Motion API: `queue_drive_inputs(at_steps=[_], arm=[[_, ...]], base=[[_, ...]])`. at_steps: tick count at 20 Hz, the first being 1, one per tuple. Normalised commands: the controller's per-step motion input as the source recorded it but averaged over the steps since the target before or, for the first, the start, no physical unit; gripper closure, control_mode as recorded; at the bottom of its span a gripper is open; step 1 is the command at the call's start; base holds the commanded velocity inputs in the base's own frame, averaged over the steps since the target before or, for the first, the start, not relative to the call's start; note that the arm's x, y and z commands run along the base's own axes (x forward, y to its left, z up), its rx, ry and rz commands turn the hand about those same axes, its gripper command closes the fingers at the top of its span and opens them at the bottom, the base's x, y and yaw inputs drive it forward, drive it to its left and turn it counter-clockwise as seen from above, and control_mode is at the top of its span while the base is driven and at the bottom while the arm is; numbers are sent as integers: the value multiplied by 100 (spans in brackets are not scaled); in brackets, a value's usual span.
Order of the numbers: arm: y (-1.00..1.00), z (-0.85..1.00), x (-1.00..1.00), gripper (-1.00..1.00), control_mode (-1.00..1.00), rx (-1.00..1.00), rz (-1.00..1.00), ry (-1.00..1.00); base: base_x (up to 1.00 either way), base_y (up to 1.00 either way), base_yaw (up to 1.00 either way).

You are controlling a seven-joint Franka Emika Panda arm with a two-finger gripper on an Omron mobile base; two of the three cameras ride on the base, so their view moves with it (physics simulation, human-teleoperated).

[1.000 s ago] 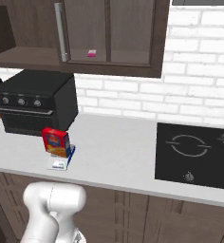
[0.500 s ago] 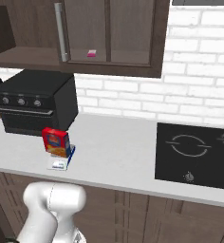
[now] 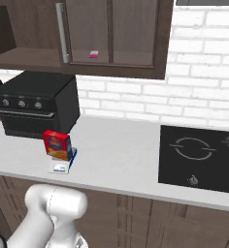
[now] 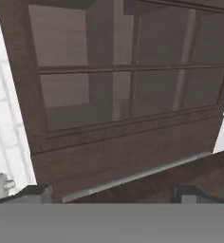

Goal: Pick the boxed food and place it on the digital scale for weighing, and close the cabinet.

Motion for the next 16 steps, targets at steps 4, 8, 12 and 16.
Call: queue_drive_inputs(at_steps=[4,8,12,16], arm=[[-28,0,-100,-100,-100,18,14,-8],[59,-16,-27,-100,-100,4,3,-8],[96,-8,63,-100,-100,0,-18,-7],[54,-1,68,-100,-100,0,-26,-6]], base=[[0,0,0],[0,0,0],[0,0,0],[0,0,0]])
